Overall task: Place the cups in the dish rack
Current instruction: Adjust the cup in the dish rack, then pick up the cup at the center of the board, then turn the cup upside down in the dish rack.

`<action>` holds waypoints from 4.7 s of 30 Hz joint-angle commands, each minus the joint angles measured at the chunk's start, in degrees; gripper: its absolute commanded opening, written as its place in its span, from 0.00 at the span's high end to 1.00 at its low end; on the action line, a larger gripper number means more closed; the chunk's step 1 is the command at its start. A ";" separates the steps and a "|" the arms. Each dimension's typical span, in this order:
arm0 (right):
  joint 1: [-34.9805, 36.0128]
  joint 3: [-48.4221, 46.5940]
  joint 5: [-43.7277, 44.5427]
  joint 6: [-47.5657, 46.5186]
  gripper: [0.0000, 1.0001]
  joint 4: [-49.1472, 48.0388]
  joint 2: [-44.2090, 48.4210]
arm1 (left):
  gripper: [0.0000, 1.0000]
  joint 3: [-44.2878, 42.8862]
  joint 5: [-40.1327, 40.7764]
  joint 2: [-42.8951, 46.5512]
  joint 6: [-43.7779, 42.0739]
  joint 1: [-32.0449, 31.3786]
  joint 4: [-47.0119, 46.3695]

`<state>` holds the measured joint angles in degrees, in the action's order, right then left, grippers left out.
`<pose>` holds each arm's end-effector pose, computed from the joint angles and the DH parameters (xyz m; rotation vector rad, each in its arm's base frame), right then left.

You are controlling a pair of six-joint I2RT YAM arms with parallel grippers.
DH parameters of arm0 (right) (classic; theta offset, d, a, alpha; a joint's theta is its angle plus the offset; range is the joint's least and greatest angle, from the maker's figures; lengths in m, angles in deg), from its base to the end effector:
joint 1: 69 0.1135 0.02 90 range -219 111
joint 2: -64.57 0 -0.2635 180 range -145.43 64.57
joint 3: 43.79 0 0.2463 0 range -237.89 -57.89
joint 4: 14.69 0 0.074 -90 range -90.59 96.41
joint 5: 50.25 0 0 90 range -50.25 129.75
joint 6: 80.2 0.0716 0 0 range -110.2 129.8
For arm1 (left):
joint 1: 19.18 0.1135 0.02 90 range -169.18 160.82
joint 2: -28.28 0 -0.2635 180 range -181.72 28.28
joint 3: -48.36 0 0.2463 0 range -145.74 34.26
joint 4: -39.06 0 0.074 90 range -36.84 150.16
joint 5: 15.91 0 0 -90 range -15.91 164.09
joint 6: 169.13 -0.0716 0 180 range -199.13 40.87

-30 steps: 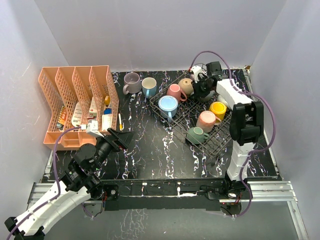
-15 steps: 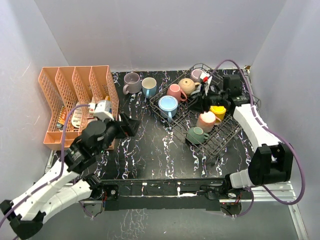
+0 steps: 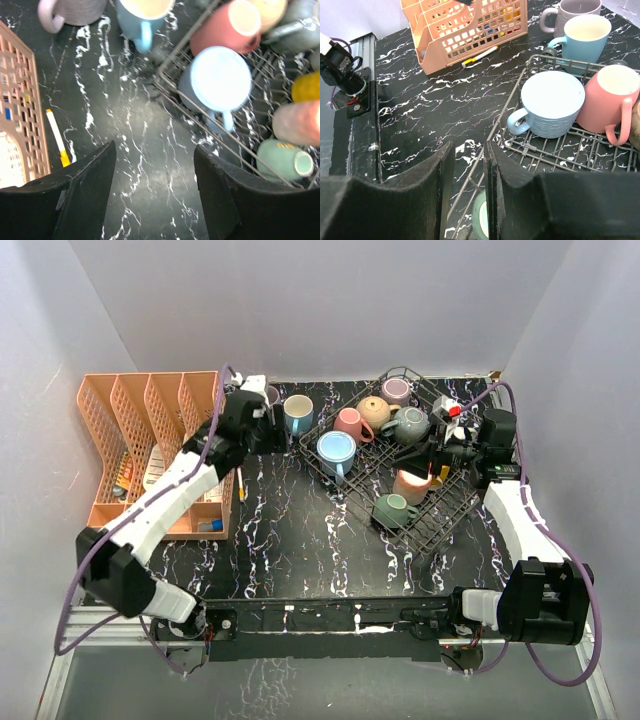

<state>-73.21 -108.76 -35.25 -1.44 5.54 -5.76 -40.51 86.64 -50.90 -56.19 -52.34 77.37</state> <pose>0.2644 0.0499 0.2986 -0.8872 1.5804 1.1026 0.2928 -0.1727 0.3448 0.0499 2.0783 -0.3777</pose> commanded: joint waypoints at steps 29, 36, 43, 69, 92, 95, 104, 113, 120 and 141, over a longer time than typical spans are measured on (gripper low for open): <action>-0.79 -0.64 2.32 2.24 0.67 -3.87 1.25 | 0.53 -45.53 -4.29 -49.36 8.36 13.34 5.26; -0.76 -0.37 2.26 2.81 0.67 -4.62 1.02 | 0.54 -49.35 -4.64 -53.96 7.23 13.39 7.79; -0.79 -0.16 2.11 2.98 0.67 -4.97 0.71 | 0.71 -51.53 -5.04 -57.01 6.25 13.34 9.22; -0.71 0.97 0.21 4.48 0.67 -7.04 -0.99 | 1.00 -20.05 -1.17 -23.13 4.96 13.39 -6.01; 6.98 8.56 -10.33 3.24 0.54 -16.17 1.45 | 1.00 47.85 -18.97 32.83 38.64 4.48 -59.25; 11.01 6.39 -9.41 -0.73 0.53 -9.32 0.67 | 1.00 51.96 -15.36 33.34 41.03 -0.09 -66.83; 15.08 -5.55 -6.05 -1.88 0.50 8.32 -6.22 | 1.00 56.19 -9.84 30.42 45.52 -4.23 -85.28; 17.74 -4.97 -5.12 14.89 0.38 -7.74 -6.62 | 1.00 53.50 -5.51 23.38 48.91 -5.48 -98.19; 19.07 -4.36 -1.67 40.00 0.22 -32.50 -8.80 | 1.00 48.66 -2.20 17.82 47.92 -6.84 -104.00; 28.80 -6.02 8.96 71.59 0.28 -63.66 -12.09 | 1.00 39.59 -3.09 9.14 48.43 -10.24 -107.74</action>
<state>-44.82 -112.26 -29.87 63.32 -48.55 -16.51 2.79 83.21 -42.20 -8.52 -61.41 -21.08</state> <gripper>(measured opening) 0.728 0.067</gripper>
